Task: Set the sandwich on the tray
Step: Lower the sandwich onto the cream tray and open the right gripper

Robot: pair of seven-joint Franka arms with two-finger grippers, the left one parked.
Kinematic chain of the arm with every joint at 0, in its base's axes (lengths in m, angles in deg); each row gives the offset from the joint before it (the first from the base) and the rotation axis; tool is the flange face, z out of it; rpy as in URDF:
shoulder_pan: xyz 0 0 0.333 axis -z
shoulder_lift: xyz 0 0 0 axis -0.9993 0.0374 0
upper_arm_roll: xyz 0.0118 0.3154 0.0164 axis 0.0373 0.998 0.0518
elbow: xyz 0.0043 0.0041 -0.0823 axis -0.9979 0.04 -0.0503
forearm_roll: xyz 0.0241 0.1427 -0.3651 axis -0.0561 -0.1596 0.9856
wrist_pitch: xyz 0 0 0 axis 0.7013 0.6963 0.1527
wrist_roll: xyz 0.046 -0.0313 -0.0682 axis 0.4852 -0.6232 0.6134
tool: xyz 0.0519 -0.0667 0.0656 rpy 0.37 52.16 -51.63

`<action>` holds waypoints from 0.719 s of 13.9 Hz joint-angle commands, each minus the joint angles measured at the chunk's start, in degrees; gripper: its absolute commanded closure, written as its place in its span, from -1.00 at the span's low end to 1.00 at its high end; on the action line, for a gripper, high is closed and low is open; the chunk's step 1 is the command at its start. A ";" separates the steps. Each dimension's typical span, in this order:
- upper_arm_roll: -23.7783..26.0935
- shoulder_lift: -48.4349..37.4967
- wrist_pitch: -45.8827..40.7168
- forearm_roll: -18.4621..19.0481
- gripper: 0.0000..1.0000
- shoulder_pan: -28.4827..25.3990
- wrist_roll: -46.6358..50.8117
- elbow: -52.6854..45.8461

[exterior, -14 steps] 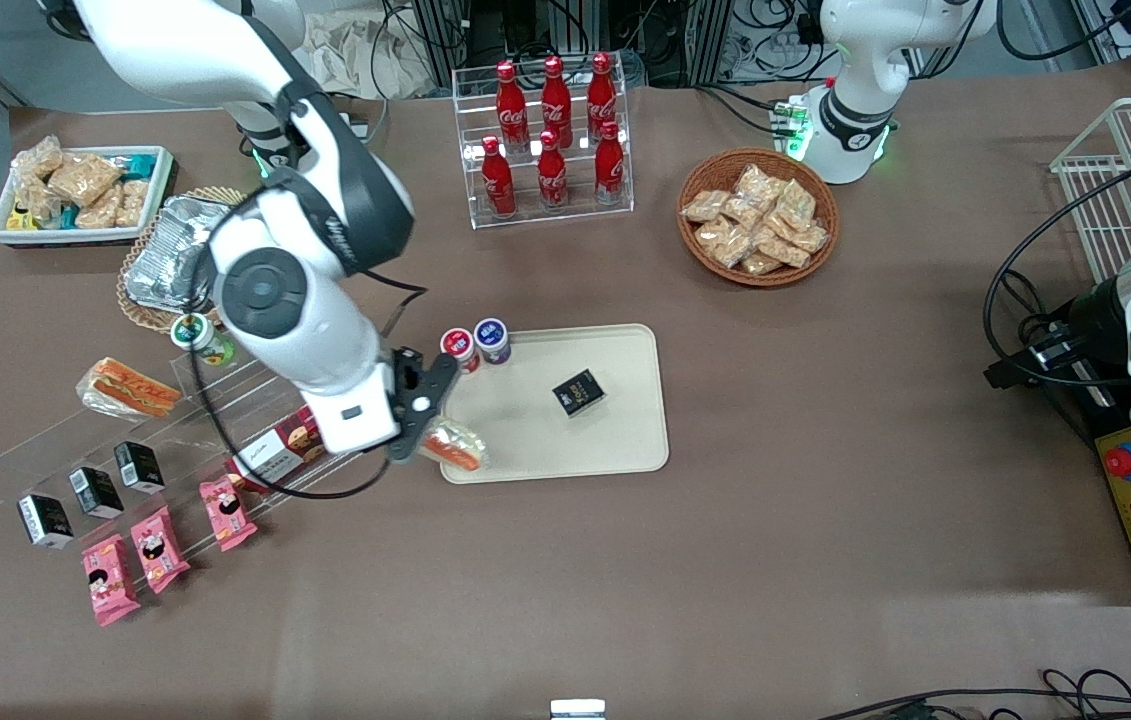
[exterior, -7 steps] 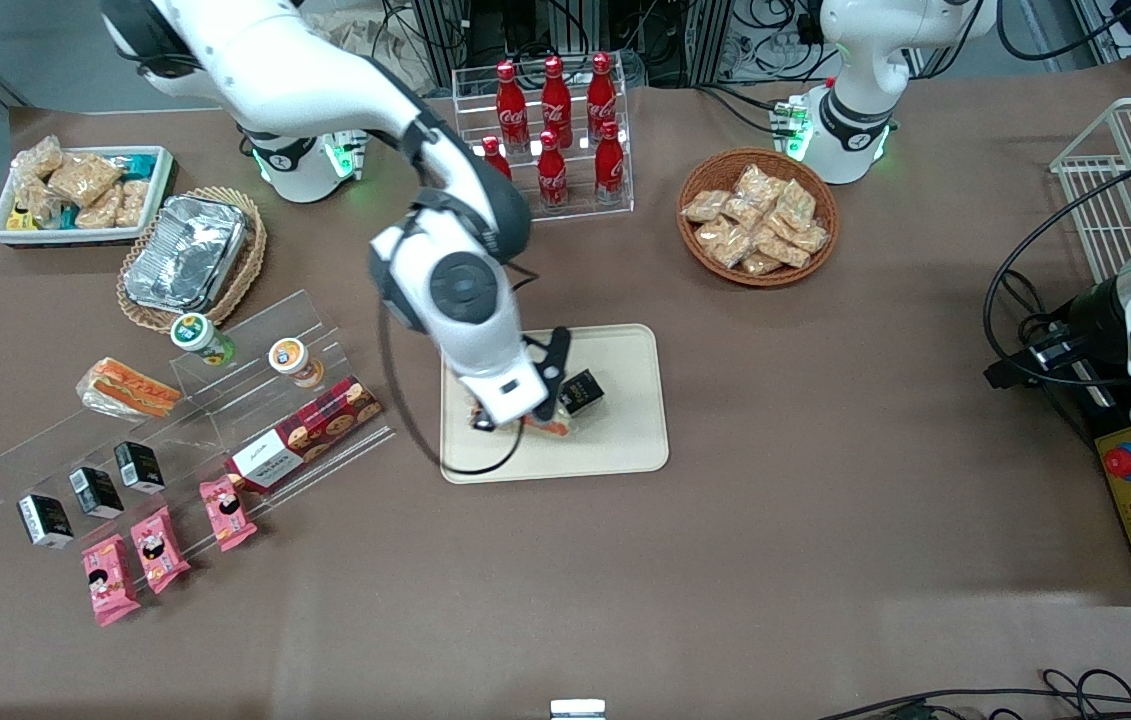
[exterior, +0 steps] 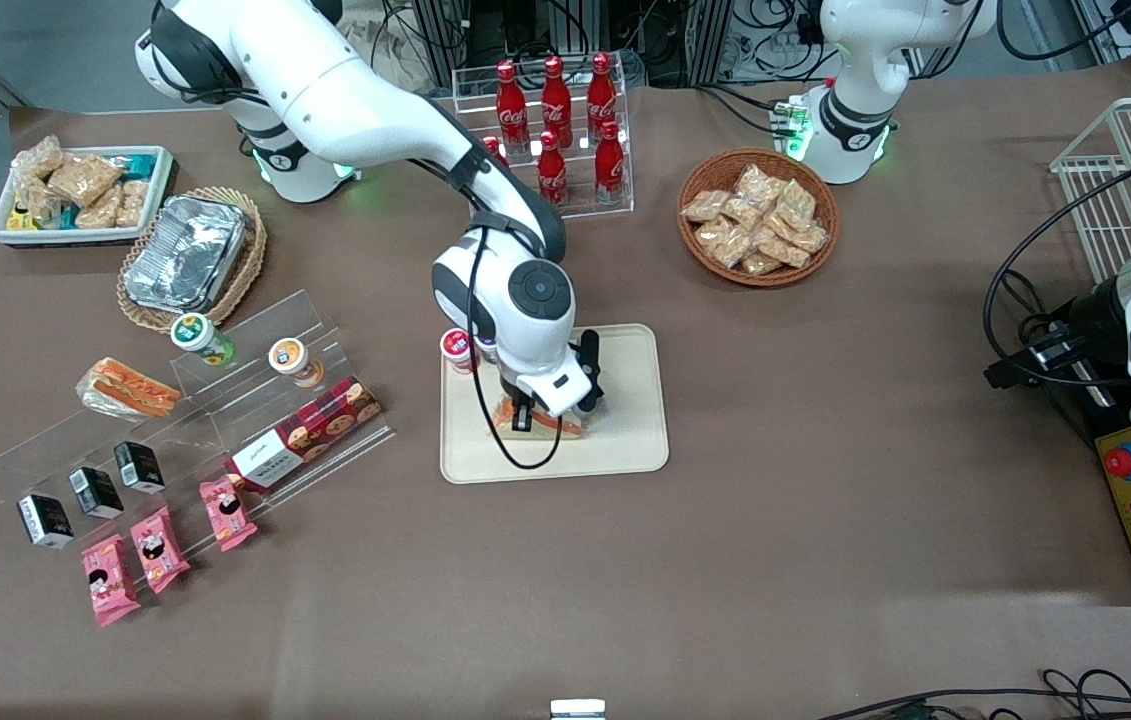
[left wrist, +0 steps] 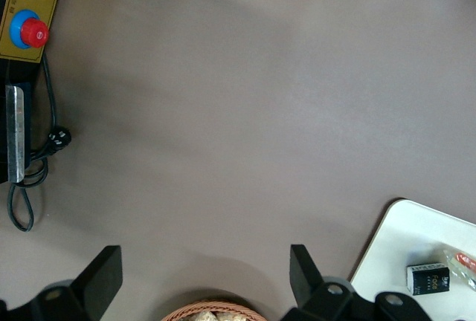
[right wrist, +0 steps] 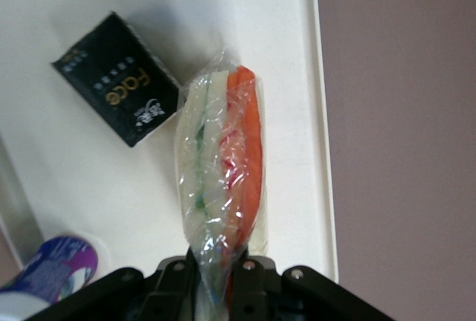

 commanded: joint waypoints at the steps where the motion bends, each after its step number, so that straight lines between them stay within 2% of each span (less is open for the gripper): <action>1: 0.13 1.06 1.21 1.99 0.57 0.08 6.96 -0.10; 2: 0.13 1.06 1.29 2.34 0.38 -0.01 8.54 -0.19; 3: 0.13 0.89 1.21 2.78 -0.50 -0.18 9.08 -0.28; 4: 0.13 0.54 1.21 3.13 -1.00 -0.01 8.82 -0.45; 7: 0.22 -1.74 0.68 2.44 -1.00 0.17 9.09 -0.72; 10: -0.31 -6.22 -1.68 2.09 -1.00 2.79 8.82 -0.72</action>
